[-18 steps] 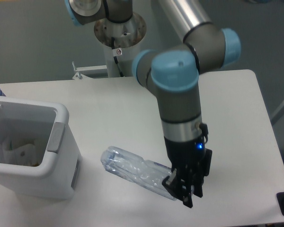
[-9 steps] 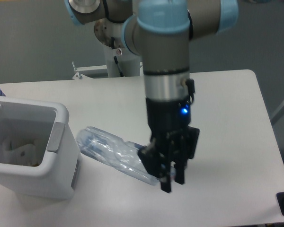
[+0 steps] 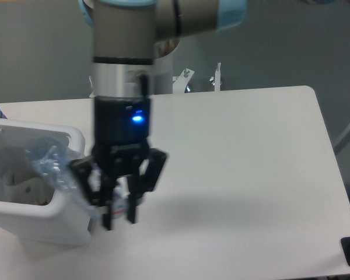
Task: Place the trash in the trash can
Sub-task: 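Lift the bottle and carry it over the white bin, then open the gripper to drop the bottle into the bin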
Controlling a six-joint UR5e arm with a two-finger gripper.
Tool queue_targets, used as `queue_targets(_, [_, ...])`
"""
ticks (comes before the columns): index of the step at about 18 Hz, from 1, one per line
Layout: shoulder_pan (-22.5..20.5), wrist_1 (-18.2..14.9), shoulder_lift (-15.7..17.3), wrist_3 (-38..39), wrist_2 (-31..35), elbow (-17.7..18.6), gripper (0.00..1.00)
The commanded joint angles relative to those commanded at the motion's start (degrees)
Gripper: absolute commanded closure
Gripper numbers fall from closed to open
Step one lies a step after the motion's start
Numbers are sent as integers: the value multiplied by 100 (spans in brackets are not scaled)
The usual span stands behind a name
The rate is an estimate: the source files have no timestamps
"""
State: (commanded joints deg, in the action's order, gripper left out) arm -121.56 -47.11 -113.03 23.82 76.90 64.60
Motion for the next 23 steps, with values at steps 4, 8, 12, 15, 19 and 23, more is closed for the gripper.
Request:
queue_targets(4, [282, 53, -26, -386, 0, 97, 82])
queue_targets(8, [484, 97, -114, -1238, -9, 106, 74])
queue_targets(12, [502, 193, -150, -1310, -9, 158, 55])
queue_targets(15, [502, 193, -141, -1319, -9, 194, 8])
queue_targets(19, [502, 193, -88, -1301, 0, 194, 0])
queue_targets(23, [301, 193, -35, -1266, 0, 229, 0])
